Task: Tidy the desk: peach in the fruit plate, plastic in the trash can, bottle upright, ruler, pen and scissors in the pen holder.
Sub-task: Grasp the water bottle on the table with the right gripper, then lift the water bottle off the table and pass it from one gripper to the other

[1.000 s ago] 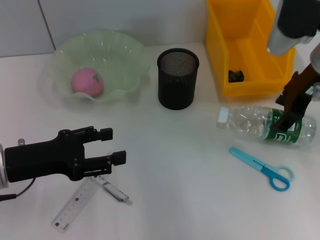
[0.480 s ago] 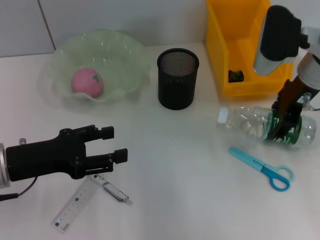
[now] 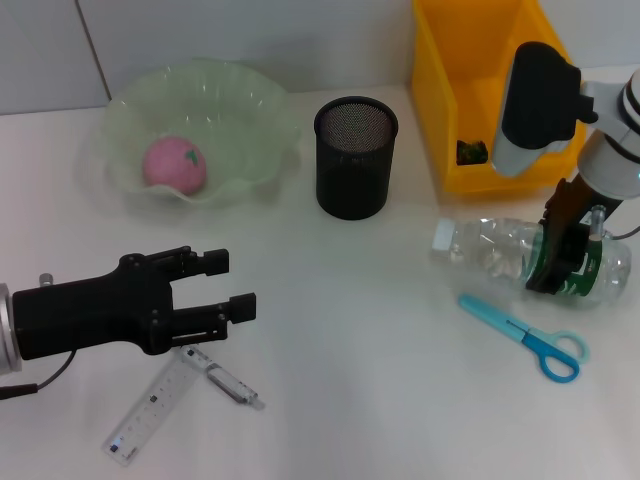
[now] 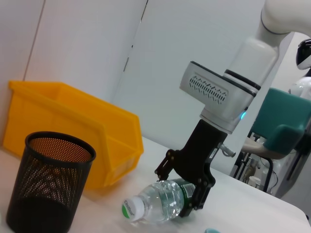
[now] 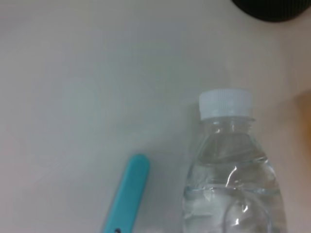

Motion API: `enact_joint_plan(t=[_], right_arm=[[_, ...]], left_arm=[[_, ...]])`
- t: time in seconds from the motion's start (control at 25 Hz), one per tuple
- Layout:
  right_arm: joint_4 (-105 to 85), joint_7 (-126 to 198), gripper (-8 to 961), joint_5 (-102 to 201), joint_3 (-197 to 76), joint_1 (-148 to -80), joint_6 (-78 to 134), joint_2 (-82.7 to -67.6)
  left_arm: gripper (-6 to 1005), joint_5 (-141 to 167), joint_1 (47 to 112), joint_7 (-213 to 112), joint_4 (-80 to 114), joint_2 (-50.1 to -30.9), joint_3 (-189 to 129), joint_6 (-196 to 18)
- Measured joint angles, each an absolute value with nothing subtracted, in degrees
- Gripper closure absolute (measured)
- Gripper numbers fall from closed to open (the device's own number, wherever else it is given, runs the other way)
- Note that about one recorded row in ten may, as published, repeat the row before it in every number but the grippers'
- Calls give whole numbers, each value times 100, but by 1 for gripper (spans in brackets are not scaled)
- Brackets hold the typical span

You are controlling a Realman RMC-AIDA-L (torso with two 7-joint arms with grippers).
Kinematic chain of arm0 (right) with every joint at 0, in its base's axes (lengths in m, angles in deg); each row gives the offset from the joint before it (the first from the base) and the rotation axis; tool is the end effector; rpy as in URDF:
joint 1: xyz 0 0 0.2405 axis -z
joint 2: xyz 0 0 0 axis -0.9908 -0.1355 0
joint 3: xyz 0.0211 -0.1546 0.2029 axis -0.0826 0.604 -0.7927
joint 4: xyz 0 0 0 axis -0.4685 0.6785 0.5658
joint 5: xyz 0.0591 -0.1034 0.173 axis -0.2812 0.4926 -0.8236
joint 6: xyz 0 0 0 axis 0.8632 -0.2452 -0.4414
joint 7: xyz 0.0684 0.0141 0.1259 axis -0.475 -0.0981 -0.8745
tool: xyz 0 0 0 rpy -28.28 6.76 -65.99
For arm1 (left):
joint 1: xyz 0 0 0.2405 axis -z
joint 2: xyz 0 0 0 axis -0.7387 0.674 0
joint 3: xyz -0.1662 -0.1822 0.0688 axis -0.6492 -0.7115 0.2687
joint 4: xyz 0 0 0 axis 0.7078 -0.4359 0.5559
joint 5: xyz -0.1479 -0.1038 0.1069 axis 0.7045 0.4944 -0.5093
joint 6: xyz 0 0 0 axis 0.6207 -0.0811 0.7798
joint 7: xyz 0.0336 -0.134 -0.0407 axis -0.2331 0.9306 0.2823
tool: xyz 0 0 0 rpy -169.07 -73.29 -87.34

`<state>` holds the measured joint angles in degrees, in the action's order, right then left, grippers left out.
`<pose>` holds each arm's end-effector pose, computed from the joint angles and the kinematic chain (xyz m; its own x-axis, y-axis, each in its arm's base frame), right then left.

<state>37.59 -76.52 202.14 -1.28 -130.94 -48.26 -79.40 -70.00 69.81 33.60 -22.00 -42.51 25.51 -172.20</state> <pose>0.2306 0.3998 0.0152 0.7246 -0.3611 0.5869 -0.1892 -0.9232 -0.3345 -0.2525 0.2983 -0.0063 0.7246 0.3970 0.5634 0.4691 -0.8829 0.0188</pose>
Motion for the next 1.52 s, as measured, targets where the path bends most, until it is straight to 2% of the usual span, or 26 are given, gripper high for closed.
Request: enact_joint_plan(t=[1.52], right_arm=[[3901,-7707,195,20185,-84,-12934,-4829,-8120]], left_arm=[[281,-7003,6959,3355,-2201,-4222,2503,-17311]])
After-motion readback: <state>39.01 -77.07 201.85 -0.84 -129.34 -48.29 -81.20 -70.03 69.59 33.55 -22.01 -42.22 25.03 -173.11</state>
